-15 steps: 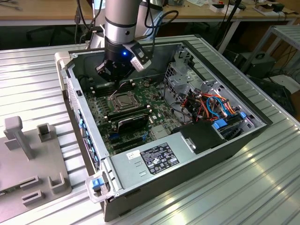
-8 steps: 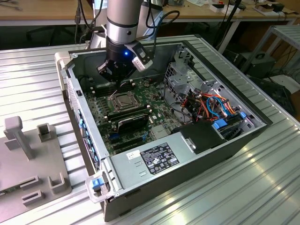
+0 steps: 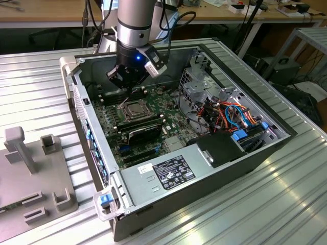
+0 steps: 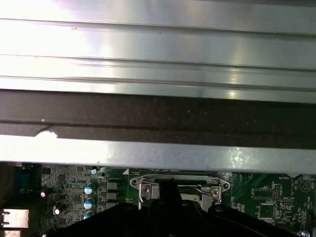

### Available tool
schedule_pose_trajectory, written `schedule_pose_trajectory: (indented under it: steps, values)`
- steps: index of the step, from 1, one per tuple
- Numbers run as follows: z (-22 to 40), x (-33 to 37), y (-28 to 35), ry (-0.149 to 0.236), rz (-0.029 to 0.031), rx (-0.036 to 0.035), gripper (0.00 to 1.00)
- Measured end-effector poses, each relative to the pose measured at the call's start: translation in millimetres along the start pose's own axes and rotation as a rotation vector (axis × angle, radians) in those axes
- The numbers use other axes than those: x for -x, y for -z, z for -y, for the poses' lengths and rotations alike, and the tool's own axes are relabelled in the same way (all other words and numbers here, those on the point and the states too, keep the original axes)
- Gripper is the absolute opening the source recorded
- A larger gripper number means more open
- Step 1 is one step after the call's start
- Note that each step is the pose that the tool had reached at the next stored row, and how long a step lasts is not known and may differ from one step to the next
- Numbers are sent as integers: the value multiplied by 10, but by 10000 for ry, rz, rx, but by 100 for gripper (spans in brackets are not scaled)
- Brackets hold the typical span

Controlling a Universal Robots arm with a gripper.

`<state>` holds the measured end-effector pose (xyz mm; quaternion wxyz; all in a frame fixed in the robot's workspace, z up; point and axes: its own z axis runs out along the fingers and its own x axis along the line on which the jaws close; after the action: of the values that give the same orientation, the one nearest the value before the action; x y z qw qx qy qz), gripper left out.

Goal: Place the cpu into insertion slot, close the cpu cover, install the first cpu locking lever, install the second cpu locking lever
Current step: 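Install the first cpu locking lever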

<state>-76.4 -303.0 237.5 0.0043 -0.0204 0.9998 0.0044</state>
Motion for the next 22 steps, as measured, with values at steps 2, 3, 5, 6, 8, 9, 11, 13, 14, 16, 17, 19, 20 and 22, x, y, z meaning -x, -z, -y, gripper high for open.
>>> schedule_pose_trajectory:
  steps: [2, 3, 5, 6, 8, 9, 11, 13, 14, 16, 17, 19, 20, 22]
  values:
    - [-15, 26, -21, -1, -1, 1, 11]
    - [-20, 32, -26, -2, 0, 1, 11]
    - [-32, 49, -40, -1, 0, 3, 11]
    - [-37, 55, -45, -2, 0, 3, 11]
    - [-39, 70, -57, -1, -1, 4, 11]
    - [-39, 84, -64, -2, -2, 3, 11]
    - [-36, 174, -85, -2, -5, 3, 11]
    - [-33, 240, -111, -3, -5, 3, 11]
    - [-32, 269, -132, -3, -5, 3, 11]
    - [-31, 289, -155, -1, -5, 2, 11]
    - [-30, 293, -166, -1, -4, 3, 11]
    - [-29, 313, -235, -3, -6, 2, 11]
    - [-28, 318, -252, -2, -5, 2, 11]
    - [-28, 324, -281, -2, -5, 2, 11]
